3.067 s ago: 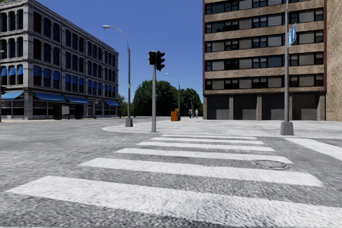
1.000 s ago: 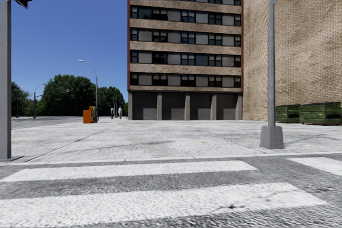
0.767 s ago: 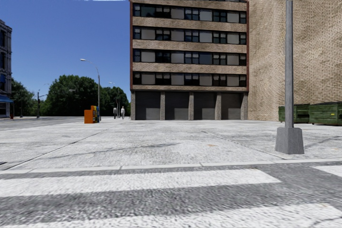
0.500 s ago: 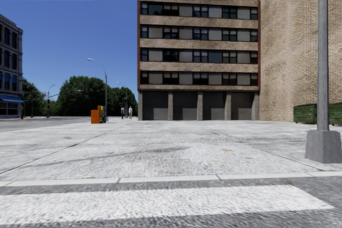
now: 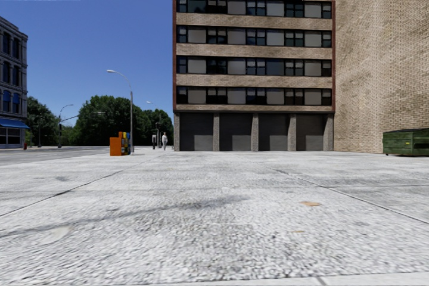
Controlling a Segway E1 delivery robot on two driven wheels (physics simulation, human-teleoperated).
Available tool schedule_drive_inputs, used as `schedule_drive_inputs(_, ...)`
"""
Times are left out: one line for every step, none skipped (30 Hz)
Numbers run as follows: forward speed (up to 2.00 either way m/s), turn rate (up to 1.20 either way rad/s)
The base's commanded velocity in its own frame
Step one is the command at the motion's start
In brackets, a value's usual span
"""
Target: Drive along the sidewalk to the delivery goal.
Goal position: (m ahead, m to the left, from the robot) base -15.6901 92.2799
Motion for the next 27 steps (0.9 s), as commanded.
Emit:
schedule_drive_inputs(2.00,0.00)
schedule_drive_inputs(2.00,0.44)
schedule_drive_inputs(2.00,0.64)
schedule_drive_inputs(2.00,0.71)
schedule_drive_inputs(2.00,0.71)
schedule_drive_inputs(2.00,0.27)
schedule_drive_inputs(2.00,0.05)
schedule_drive_inputs(2.00,0.00)
schedule_drive_inputs(2.00,0.00)
schedule_drive_inputs(2.00,0.00)
schedule_drive_inputs(2.00,0.03)
schedule_drive_inputs(2.00,0.20)
schedule_drive_inputs(2.00,0.27)
schedule_drive_inputs(2.00,0.38)
schedule_drive_inputs(2.00,0.57)
schedule_drive_inputs(2.00,0.77)
schedule_drive_inputs(2.00,0.77)
schedule_drive_inputs(2.00,0.87)
schedule_drive_inputs(2.00,1.04)
schedule_drive_inputs(2.00,1.07)
schedule_drive_inputs(2.00,0.56)
schedule_drive_inputs(2.00,0.14)
schedule_drive_inputs(2.00,0.08)
schedule_drive_inputs(2.00,0.19)
schedule_drive_inputs(2.00,0.40)
schedule_drive_inputs(2.00,0.40)
schedule_drive_inputs(2.00,0.46)
